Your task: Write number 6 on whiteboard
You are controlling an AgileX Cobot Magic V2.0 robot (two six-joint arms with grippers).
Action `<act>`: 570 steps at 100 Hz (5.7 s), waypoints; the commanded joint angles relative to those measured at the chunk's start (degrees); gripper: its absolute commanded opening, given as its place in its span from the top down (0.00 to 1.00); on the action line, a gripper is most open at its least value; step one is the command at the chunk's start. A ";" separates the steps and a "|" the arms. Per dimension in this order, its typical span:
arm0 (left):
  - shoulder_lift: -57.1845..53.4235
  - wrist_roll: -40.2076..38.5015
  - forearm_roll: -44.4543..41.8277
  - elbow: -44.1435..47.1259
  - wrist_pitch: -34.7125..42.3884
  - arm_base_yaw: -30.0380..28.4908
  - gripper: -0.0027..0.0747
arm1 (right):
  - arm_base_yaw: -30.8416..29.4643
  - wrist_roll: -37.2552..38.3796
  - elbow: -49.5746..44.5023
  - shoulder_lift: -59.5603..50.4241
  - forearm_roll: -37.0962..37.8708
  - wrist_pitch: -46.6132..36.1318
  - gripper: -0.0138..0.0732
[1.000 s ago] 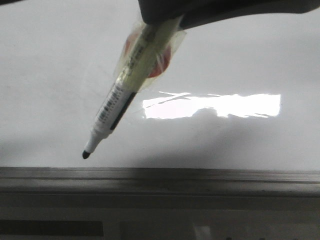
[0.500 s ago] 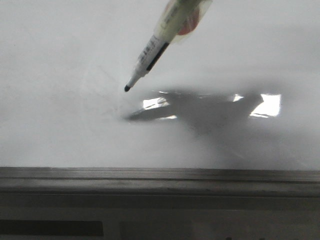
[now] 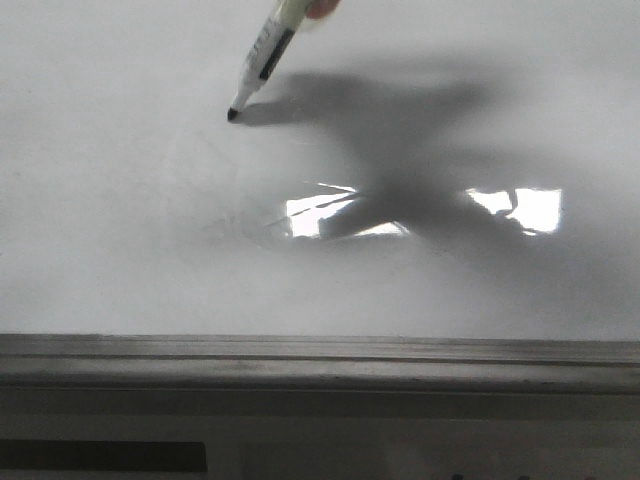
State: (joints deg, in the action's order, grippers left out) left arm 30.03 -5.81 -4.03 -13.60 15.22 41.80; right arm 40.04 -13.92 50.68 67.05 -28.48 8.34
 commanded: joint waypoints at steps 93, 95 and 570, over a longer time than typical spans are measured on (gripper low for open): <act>0.19 -0.05 -6.92 -1.57 3.35 0.36 0.59 | 5.73 -0.70 0.18 -2.25 1.44 1.98 0.91; 0.33 -0.30 -7.97 -1.57 3.17 0.61 0.59 | 6.12 -0.70 0.18 -2.55 1.44 2.26 0.91; 6.54 23.91 51.13 -1.08 12.24 12.50 0.87 | 16.26 -0.70 -9.11 -17.36 -0.68 -3.22 0.91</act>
State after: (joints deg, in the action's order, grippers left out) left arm 36.70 17.79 47.95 -13.09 23.81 54.18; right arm 56.38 -14.07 39.93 50.44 -29.58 9.25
